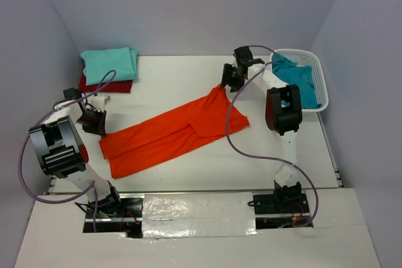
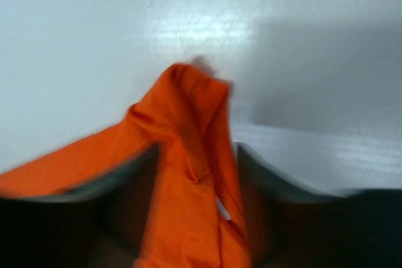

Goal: Fold and stack the t-shirts

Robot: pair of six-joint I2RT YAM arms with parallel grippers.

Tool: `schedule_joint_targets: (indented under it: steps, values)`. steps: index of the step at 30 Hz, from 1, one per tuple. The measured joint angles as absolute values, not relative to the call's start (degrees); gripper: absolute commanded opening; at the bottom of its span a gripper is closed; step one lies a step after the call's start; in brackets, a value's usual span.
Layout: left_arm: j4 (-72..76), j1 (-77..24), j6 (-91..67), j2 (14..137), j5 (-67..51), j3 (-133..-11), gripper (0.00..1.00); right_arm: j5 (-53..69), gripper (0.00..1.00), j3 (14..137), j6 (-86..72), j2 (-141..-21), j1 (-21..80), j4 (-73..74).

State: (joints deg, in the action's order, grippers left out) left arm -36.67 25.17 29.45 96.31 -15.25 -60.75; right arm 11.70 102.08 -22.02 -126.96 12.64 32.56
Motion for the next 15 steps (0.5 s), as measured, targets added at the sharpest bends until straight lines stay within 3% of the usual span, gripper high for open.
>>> schedule_joint_targets:
  steps: [1,2,3,6,9,15]
  values:
    - [-36.8,25.2,29.7,96.2,-15.5,-61.0,0.32,11.6,0.79,107.1,-21.5,-130.0,12.6,34.1]
    - [-37.2,25.2,29.6,96.1,-15.5,-61.3,0.33,11.2,0.96,111.6,-21.1,-132.7,12.6,35.8]
    - [-37.4,25.2,29.6,96.1,-15.4,-61.5,0.33,10.5,1.0,115.5,-20.7,-134.8,12.6,37.7]
    - [-38.0,25.2,29.6,96.1,-14.8,-61.6,0.35,8.1,1.0,122.9,-19.6,-137.1,12.4,43.7]
    - [-39.0,25.2,29.6,96.1,-14.2,-61.6,0.36,4.9,1.0,120.9,-20.1,-131.9,11.5,45.0]
    - [-39.6,25.2,29.6,95.5,-12.2,-61.7,0.36,2.9,0.96,88.2,-24.9,-103.2,9.7,38.9]
